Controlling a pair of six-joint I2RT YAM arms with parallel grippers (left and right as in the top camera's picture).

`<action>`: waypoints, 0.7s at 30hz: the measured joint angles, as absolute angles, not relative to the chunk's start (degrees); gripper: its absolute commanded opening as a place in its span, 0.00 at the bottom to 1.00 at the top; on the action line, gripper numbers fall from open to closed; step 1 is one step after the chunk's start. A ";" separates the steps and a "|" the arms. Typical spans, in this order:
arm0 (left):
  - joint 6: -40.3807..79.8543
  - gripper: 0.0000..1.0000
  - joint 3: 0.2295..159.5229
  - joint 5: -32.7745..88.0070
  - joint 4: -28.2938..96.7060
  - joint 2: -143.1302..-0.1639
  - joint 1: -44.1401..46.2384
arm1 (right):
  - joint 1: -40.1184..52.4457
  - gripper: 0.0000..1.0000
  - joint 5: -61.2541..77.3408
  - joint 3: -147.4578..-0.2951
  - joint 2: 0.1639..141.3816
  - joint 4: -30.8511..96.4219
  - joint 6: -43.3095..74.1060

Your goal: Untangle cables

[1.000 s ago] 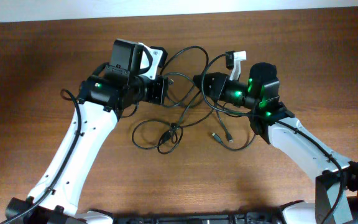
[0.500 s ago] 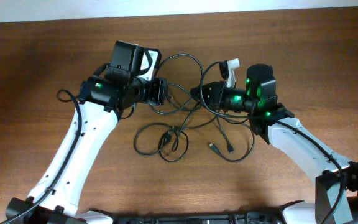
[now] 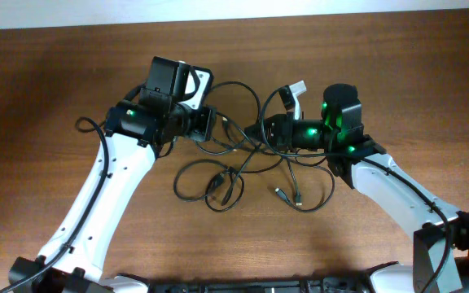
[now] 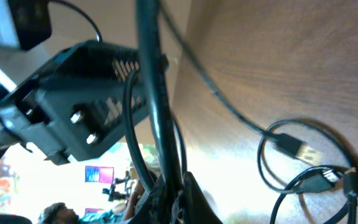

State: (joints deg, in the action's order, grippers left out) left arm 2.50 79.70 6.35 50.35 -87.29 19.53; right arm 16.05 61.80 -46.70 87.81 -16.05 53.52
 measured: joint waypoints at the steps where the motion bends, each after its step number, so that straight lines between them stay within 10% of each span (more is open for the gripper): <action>1: 2.48 0.59 79.70 4.89 50.35 -87.29 19.55 | 16.05 0.04 62.50 -46.70 87.81 -16.12 53.49; 21: 1.93 0.77 79.70 16.21 49.58 -87.29 14.70 | 15.92 0.04 54.72 -46.70 87.79 -12.56 40.42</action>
